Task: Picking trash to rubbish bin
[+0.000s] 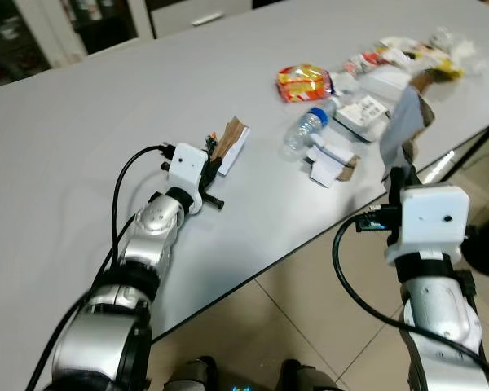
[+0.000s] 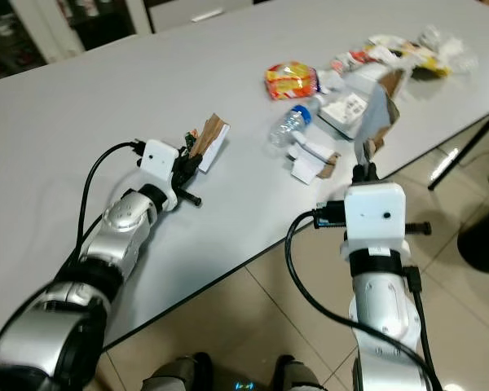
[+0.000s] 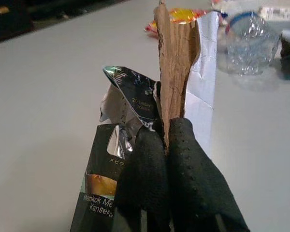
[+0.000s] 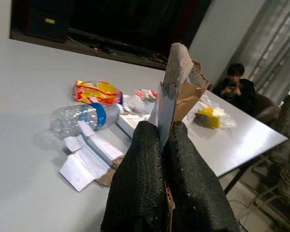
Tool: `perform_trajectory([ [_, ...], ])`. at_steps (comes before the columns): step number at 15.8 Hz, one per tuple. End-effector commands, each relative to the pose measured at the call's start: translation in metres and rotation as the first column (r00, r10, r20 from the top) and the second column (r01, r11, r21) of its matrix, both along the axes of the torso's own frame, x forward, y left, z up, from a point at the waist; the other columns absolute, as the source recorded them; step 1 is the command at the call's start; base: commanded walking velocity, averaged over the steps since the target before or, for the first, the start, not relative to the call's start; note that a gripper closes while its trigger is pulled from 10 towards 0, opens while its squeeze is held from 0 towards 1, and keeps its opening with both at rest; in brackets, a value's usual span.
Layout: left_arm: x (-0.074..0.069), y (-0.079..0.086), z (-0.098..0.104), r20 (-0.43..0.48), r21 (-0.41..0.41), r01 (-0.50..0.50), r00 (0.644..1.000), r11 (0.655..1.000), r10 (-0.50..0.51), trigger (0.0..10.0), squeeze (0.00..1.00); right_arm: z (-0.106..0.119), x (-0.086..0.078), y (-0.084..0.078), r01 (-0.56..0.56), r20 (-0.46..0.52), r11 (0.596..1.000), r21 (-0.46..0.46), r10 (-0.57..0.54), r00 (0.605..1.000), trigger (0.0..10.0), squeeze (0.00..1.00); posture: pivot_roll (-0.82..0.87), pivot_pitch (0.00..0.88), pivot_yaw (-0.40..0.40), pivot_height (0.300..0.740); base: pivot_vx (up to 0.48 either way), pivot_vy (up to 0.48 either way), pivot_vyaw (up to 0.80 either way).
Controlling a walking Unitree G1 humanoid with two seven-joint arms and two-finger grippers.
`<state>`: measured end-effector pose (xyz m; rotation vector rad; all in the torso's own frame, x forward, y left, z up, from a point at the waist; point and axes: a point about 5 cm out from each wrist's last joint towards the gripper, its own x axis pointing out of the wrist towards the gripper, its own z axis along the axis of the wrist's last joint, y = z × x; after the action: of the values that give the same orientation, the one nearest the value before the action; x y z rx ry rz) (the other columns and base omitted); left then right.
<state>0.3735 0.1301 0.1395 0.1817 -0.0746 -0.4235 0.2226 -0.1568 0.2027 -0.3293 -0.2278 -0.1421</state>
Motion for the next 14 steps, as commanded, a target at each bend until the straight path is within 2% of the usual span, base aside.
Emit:
perform_trajectory([
  [1,-0.002,-0.002,0.004,0.028,-0.005,0.007,1.000,1.000,-0.006,0.0,0.00,-0.001,0.001,0.000,-0.016,0.002,1.000,0.006,0.016,1.000,10.0,0.00,0.10,0.114,-0.006,0.740,0.000,0.000,0.00],
  [3,-0.012,-0.009,0.002,0.062,-0.013,0.000,0.998,1.000,0.001,0.0,0.00,-0.001,0.007,0.000,-0.035,0.006,0.999,0.004,0.035,0.999,10.0,0.00,0.12,0.108,-0.020,0.740,0.000,0.000,0.00],
  [5,-0.013,-0.008,0.009,0.150,0.007,-0.058,0.987,0.998,0.057,0.0,0.00,-0.001,0.010,0.001,-0.045,0.007,0.999,0.003,0.045,0.999,10.0,0.00,0.13,0.108,-0.026,0.740,0.000,0.000,0.00],
  [7,-0.013,-0.008,0.019,0.215,-0.011,-0.124,0.969,0.992,0.124,0.0,0.00,-0.003,0.012,0.002,-0.050,0.006,0.999,0.005,0.049,0.999,10.0,0.00,0.13,0.107,-0.027,0.740,0.000,0.000,0.00],
  [10,-0.019,-0.019,0.012,0.163,-0.049,-0.124,0.978,0.991,0.130,0.0,0.00,-0.003,0.014,0.002,-0.055,0.007,0.998,0.003,0.055,0.998,10.0,0.00,0.13,0.103,-0.031,0.740,0.000,0.000,0.00],
  [11,-0.020,-0.024,0.008,0.136,-0.051,-0.092,0.986,0.994,0.098,3.1,0.00,-0.003,0.014,0.002,-0.055,0.006,0.998,0.001,0.055,0.998,10.0,0.00,0.13,0.103,-0.031,0.740,0.000,0.000,0.00],
  [12,-0.023,-0.031,0.002,0.109,-0.039,-0.041,0.993,0.998,0.045,8.7,0.18,-0.003,0.015,0.002,-0.055,0.006,0.999,-0.001,0.055,0.998,10.0,0.00,0.12,0.101,-0.030,0.740,0.000,0.000,0.00],
  [13,-0.026,-0.036,-0.001,0.093,-0.027,0.003,0.996,1.000,-0.001,10.0,0.17,-0.003,0.015,0.002,-0.055,0.007,0.998,-0.003,0.055,0.998,10.0,0.00,0.12,0.101,-0.029,0.740,0.000,0.000,0.00],
  [14,-0.032,-0.046,-0.007,0.061,0.011,0.089,0.994,0.996,-0.090,10.0,0.12,-0.003,0.015,0.001,-0.054,0.007,0.999,-0.005,0.054,0.998,10.0,0.00,0.12,0.100,-0.027,0.740,0.000,0.000,0.00],
])
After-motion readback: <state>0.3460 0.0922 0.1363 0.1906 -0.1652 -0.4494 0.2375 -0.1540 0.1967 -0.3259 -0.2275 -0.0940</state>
